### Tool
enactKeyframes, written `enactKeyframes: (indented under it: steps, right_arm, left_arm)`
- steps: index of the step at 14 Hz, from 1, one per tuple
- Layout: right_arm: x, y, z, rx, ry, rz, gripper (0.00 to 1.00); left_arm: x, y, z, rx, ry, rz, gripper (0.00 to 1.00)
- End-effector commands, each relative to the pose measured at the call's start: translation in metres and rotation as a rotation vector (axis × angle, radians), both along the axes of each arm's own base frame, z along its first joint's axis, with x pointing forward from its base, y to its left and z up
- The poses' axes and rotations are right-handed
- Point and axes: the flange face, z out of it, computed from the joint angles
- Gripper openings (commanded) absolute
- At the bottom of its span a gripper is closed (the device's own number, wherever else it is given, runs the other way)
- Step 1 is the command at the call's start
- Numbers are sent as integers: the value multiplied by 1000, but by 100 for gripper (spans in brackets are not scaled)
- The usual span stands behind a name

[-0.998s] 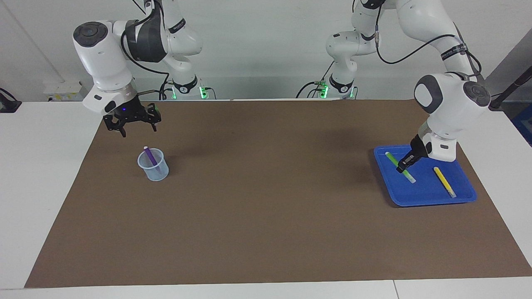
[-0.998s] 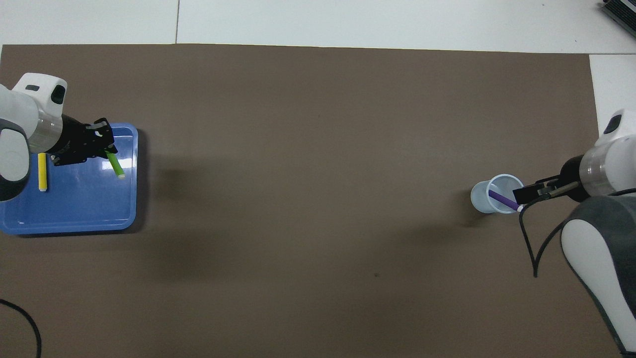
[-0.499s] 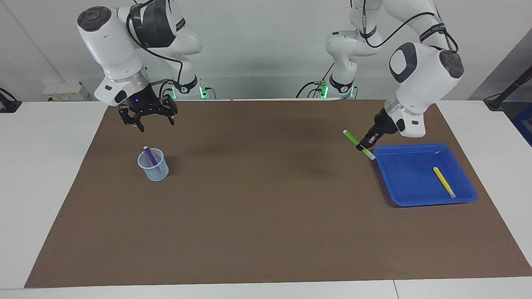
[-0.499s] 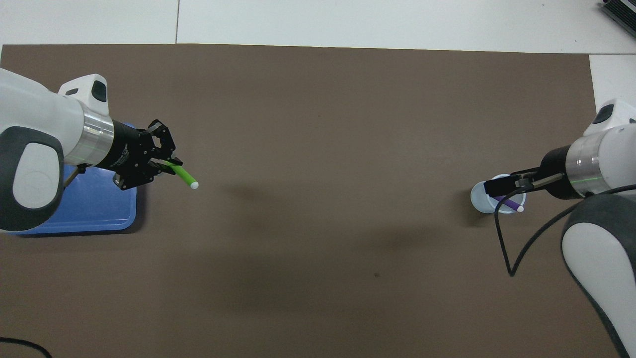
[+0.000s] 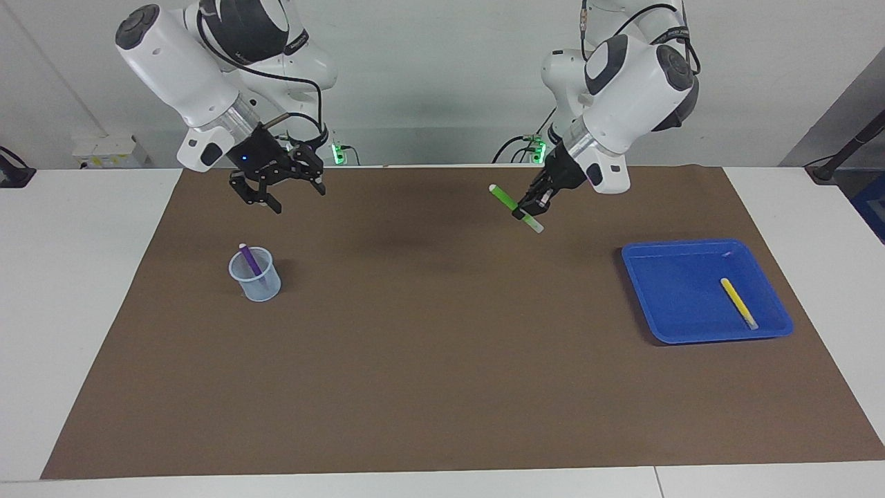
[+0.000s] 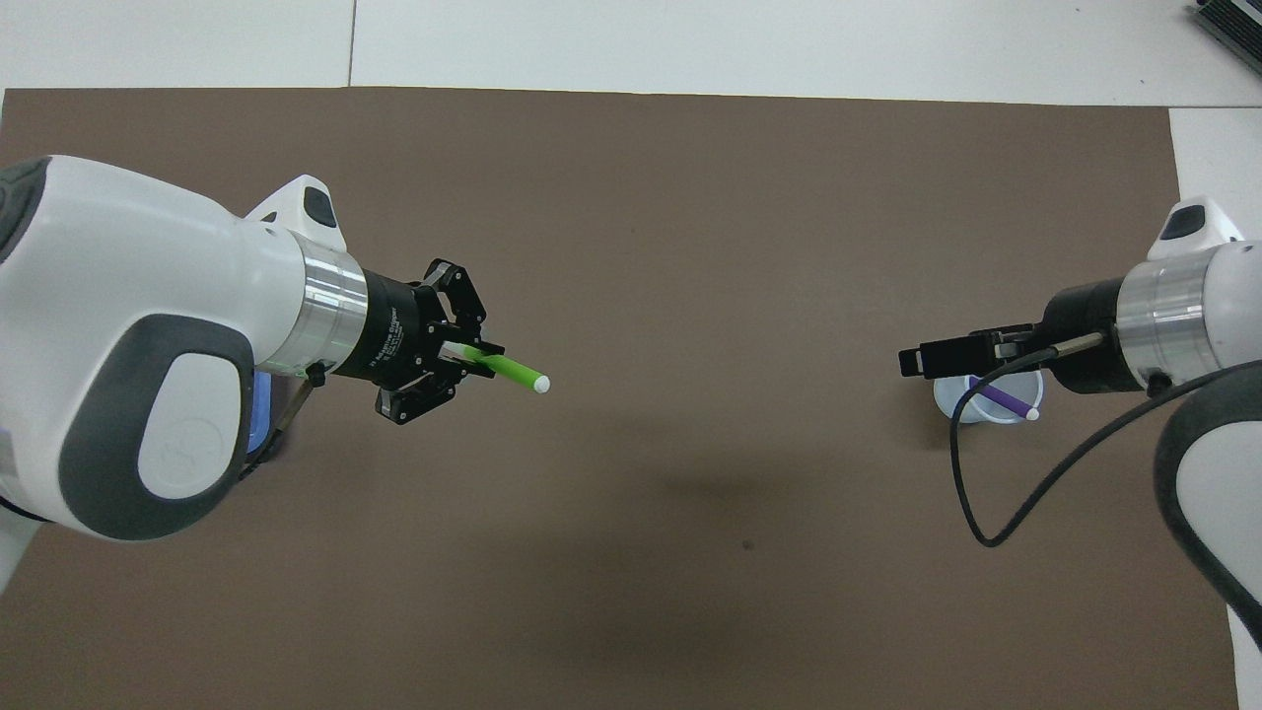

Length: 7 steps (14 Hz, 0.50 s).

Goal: Transfer and insert pens with both arms
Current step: 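Carry the green pen toward the right gripper while the right gripper approaches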

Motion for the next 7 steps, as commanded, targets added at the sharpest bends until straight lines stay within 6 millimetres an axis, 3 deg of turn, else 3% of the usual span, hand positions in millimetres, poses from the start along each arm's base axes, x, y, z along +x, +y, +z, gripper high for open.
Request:
enactKeyframes:
  steps: [1, 4, 7]
  right_arm:
    - [1, 12, 8, 93, -17, -35, 100]
    - [1, 40, 12, 171, -33, -50, 100]
    - [-2, 65, 17, 227, -31, -75, 100]
  left_arm:
    - [-20, -38, 12, -32, 0, 82, 0]
    - [-35, -74, 20, -97, 19, 174, 0]
    - [-44, -95, 23, -147, 28, 226, 0]
